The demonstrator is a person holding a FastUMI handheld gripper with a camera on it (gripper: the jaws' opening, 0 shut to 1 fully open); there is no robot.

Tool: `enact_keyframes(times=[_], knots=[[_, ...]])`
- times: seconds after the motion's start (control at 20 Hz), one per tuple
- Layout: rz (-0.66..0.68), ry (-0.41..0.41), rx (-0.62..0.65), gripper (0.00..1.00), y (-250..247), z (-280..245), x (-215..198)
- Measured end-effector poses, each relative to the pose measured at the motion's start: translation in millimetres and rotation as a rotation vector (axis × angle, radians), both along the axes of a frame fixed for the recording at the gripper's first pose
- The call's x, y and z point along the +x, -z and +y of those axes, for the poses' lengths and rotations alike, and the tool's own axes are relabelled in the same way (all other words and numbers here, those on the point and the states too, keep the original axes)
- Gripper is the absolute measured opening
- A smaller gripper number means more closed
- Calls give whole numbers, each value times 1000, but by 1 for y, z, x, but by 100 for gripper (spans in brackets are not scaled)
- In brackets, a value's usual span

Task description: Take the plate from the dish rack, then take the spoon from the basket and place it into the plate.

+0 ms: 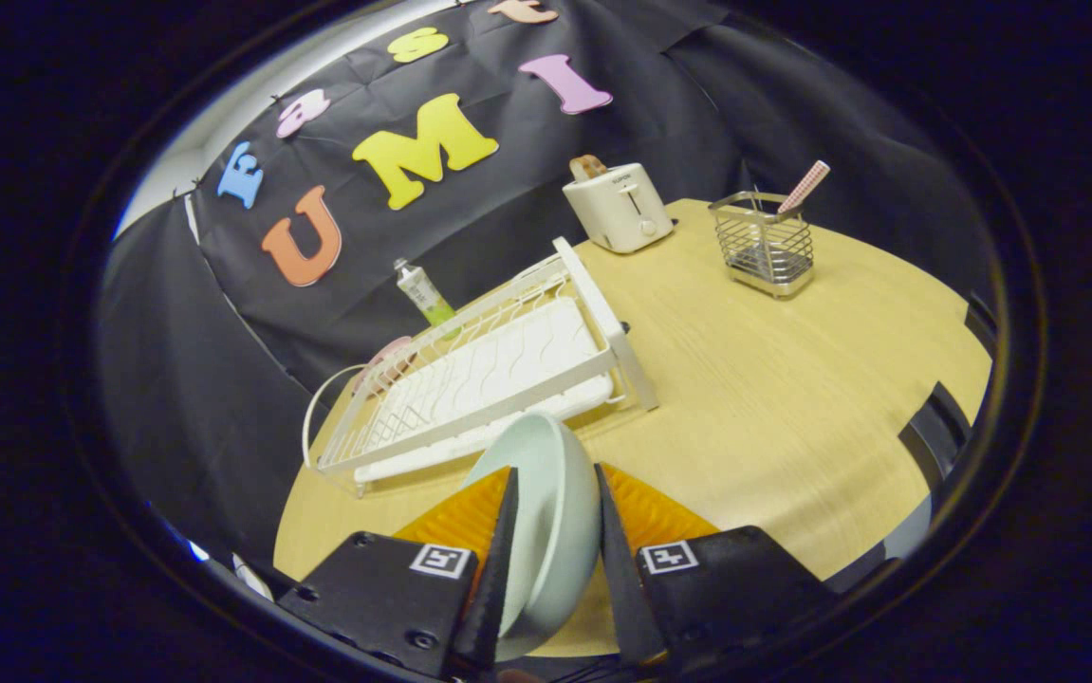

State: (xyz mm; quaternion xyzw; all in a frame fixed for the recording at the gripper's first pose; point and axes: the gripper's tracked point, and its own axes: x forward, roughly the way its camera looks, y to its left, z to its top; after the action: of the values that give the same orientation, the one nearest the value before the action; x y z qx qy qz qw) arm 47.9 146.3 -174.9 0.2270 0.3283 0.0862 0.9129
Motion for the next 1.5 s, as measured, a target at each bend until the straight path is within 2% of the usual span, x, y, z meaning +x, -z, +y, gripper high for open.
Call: enact_keyframes(times=[0.15, 0.25, 0.4, 0.6, 0.75, 0.95, 1.15, 1.25, 1.5], knots=[[1, -1, 1, 53, 4, 1, 3], [-29, 9, -38, 58, -1, -4, 4], [-153, 67, -210, 66, -22, -27, 8], [-313, 105, -338, 82, -57, -55, 4], [-410, 106, -372, 84, -76, -74, 0], [-499, 166, -511, 85, -87, -131, -5], [-509, 222, -479, 100, -86, -192, -2], [-513, 249, -470, 100, -84, -223, 5], [-531, 221, -462, 100, -74, -273, 42]])
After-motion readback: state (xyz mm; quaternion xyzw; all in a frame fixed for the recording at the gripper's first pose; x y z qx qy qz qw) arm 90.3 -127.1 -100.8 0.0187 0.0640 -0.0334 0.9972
